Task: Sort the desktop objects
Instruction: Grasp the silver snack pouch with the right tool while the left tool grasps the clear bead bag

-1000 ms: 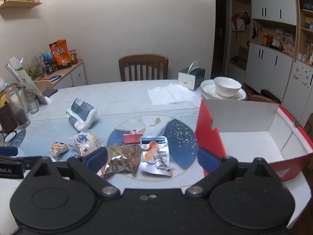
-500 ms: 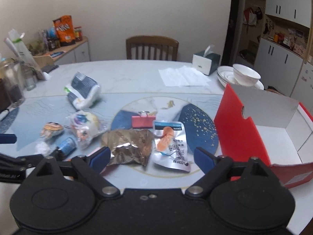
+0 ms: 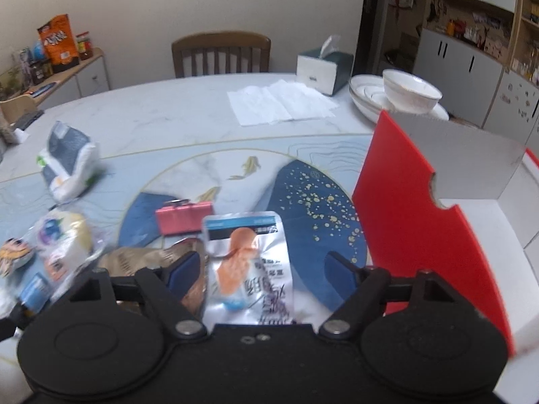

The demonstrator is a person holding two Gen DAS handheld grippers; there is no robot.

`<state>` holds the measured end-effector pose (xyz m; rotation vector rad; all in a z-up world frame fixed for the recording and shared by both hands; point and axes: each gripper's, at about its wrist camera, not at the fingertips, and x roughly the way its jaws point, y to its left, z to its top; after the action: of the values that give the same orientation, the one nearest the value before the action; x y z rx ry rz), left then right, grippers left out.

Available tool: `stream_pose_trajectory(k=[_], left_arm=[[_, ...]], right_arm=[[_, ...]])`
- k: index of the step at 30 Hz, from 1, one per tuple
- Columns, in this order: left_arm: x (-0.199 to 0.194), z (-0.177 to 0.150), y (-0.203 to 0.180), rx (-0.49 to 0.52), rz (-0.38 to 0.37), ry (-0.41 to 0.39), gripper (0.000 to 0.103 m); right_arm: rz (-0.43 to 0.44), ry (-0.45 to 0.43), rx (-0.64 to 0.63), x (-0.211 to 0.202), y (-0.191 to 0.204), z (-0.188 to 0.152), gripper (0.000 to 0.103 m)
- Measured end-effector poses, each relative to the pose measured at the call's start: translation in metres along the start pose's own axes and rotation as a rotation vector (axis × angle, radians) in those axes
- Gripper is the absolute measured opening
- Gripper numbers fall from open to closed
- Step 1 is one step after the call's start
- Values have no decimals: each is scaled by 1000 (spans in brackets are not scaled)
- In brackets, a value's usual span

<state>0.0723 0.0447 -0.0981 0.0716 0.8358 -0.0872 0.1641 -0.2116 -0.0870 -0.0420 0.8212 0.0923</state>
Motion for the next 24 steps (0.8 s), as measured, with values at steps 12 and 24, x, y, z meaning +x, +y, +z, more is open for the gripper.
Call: stream_pose_trajectory(k=[12,24], left_arm=[[9,-3,3,-16,-66,26,67],[5,-5,20,-67,-118,26,45]], right_arm=[[29,78,-13,40,0,6,80],[30,75,-12,42,-1,8,64]])
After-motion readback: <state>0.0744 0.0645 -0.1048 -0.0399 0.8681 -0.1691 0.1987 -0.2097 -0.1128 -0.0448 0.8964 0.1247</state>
